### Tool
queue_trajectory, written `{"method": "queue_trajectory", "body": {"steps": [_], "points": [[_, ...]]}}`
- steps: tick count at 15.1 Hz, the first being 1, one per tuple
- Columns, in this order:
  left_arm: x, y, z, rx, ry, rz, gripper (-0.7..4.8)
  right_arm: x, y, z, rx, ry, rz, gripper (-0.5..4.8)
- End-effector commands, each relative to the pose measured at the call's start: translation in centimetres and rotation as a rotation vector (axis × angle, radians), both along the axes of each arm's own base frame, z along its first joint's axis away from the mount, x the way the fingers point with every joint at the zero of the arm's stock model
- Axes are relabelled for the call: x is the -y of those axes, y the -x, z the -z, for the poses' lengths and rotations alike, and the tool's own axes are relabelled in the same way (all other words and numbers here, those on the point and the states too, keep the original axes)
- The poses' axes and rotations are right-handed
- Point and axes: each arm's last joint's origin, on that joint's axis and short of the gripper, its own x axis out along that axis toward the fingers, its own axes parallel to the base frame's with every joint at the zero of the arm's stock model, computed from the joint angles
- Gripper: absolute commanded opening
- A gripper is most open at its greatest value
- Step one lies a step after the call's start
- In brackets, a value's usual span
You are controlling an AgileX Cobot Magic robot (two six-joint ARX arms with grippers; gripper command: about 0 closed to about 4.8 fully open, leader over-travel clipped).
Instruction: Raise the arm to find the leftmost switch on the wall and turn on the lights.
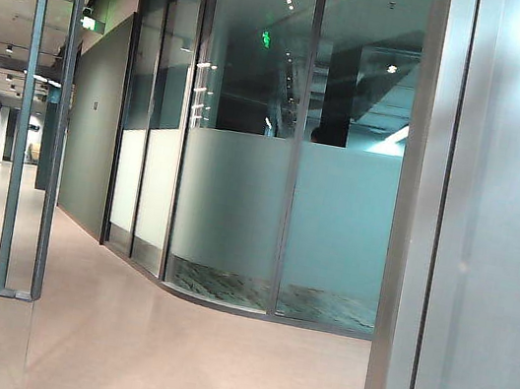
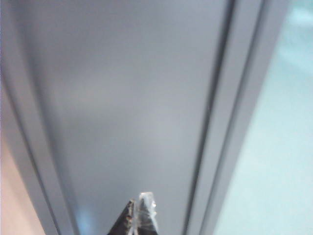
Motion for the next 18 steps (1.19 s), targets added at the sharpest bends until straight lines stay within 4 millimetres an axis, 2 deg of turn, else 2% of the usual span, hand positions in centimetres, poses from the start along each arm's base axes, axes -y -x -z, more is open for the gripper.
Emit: {"method": "queue_trajectory", "body": {"steps": [1,4,7,14,18], "points": [[0.0,0.0,-0.2,0.015,-0.007,0.004,-0.05,0.0,-0.7,2.8,-0.019,0.003,0.009,-0.01],[0.0,0.0,-0.2,0.015,-0.007,0.004,-0.05,-0.2,-1.2,5.5,0.038,-0.045,-0.028,-0.01],[0.0,0.0,-0.2,0.015,-0.007,0.004,-0.05,-0.4,-0.9,6.7,0.092,-0.055,-0.109,-0.01],[0.0,0.0,-0.1,0.009,-0.007,0.004,-0.05,-0.1,-1.6,10.4,0.112,-0.099,-0.085,-0.01],[0.0,0.0,-0.1,0.009,-0.007,0.003,-0.05,0.1,-1.6,10.5,0.114,-0.098,-0.087,-0.01]]}}
